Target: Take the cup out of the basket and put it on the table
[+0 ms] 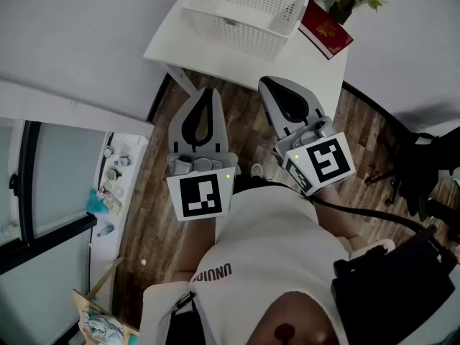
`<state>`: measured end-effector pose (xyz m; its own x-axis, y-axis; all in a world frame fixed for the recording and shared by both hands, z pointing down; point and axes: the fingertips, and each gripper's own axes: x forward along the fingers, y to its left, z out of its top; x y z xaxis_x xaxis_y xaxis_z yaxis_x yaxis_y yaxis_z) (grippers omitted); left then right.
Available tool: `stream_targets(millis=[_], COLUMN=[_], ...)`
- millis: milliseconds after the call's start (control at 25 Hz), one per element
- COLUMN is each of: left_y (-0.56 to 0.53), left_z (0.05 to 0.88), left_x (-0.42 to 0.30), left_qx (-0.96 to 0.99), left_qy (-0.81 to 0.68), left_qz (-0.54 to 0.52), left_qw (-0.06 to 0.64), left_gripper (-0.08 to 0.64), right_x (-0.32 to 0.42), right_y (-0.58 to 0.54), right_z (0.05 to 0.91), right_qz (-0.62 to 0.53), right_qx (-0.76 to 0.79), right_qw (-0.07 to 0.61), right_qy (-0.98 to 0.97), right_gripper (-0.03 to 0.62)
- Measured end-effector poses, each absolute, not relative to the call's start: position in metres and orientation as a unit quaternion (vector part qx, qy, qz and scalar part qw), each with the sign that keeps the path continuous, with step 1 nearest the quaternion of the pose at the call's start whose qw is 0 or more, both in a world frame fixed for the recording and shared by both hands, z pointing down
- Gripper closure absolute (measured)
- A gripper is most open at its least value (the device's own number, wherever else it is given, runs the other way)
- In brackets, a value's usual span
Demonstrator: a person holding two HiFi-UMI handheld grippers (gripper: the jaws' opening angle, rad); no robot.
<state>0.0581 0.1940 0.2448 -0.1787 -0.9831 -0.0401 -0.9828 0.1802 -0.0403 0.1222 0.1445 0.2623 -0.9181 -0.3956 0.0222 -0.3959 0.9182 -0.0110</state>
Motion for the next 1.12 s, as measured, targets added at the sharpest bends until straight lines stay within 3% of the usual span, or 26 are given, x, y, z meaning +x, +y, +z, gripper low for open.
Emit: stream_targets(millis=[1120], left_y=[0.205], left_z=[0.244], left_x=[0.044], left_qx=[-0.646], left_qy=[0.762], left_qz=[0.009], left_qw=[0.033], left_gripper=[0.548], right_x=[0.108], right_y=[0.148], right_z=[0.261], right_qz=[0.021], right_qx=[0.223], right_qw=[-0.002], right_qy=[-0.975], right_gripper=[0.574])
